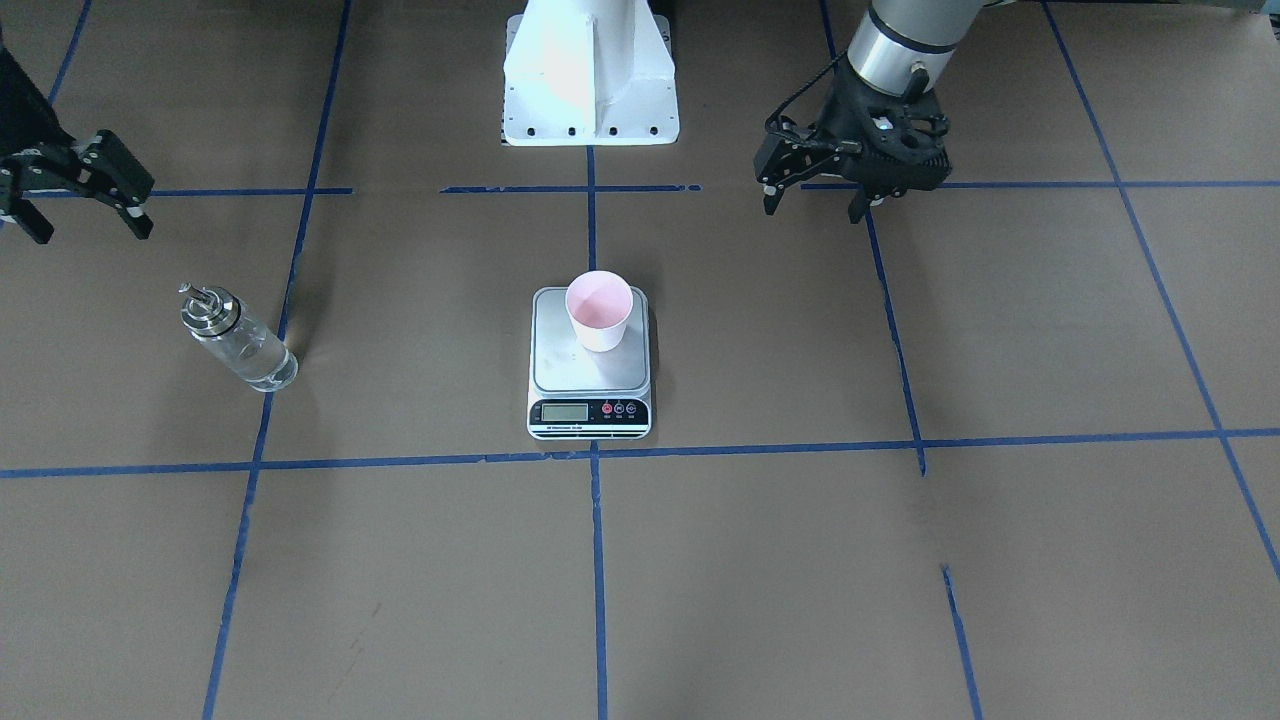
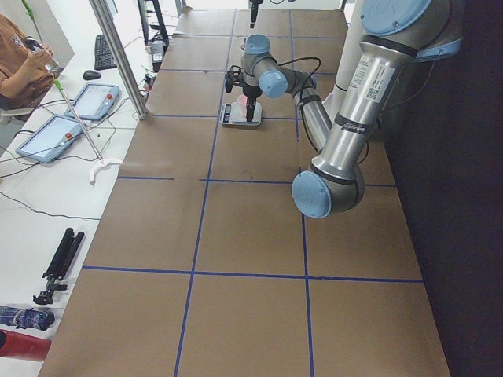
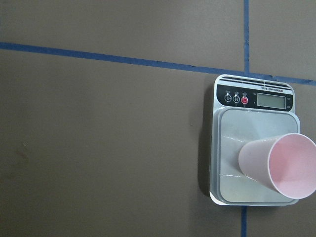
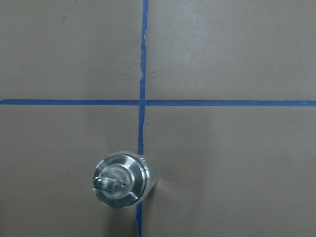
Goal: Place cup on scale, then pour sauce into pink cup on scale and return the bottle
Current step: 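Withdraw the left gripper from the cup while the right gripper approaches the glass bottle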
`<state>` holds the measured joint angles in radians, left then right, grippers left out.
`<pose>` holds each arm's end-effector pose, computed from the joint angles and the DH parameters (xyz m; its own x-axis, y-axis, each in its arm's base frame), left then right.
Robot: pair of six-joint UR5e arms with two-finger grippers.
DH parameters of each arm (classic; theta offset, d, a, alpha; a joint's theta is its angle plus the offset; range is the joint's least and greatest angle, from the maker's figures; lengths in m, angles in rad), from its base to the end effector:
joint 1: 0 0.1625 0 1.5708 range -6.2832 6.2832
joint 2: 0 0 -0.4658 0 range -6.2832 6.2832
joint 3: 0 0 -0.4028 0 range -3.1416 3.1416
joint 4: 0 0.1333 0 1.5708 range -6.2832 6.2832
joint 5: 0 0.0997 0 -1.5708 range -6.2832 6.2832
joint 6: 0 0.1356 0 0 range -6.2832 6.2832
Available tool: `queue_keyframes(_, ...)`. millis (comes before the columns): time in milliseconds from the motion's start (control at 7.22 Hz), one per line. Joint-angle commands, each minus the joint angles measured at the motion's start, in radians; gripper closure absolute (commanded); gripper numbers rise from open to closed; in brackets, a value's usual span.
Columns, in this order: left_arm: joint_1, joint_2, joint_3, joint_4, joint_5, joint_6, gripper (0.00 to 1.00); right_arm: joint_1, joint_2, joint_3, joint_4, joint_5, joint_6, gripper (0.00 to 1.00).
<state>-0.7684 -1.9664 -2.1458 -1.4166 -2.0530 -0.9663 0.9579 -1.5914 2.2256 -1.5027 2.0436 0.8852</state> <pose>0.3557 -0.4418 0.2695 0.6170 0.1039 -0.7801 0.0268 0.9879 0.1529 -0.2112 -0.4248 0.4173 0.6938 0.0067 0.7201 -0.1547 0.9780 0.1399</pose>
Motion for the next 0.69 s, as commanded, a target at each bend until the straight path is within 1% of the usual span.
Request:
queue_keyframes(0,-0.083,0.081,-0.057,0.061,-0.013,0.200,0.00,-0.138,0.004,0.003,0.100,-0.133,0.166,0.06)
queue_keyframes(139,-0.092,0.083,-0.054,0.059,-0.013,0.202,0.00,-0.169,-0.004,0.003,0.137,-0.158,0.196,0.08)
queue_keyframes(277,-0.092,0.083,-0.052,0.059,-0.013,0.202,0.00,-0.220,-0.059,0.038,0.192,-0.227,0.225,0.01)
queue_keyframes(416,-0.092,0.083,-0.052,0.058,-0.013,0.201,0.00,-0.337,-0.099,0.058,0.229,-0.400,0.300,0.00)
queue_keyframes(554,-0.092,0.083,-0.052,0.058,-0.013,0.201,0.00,-0.423,-0.111,0.060,0.231,-0.543,0.316,0.00)
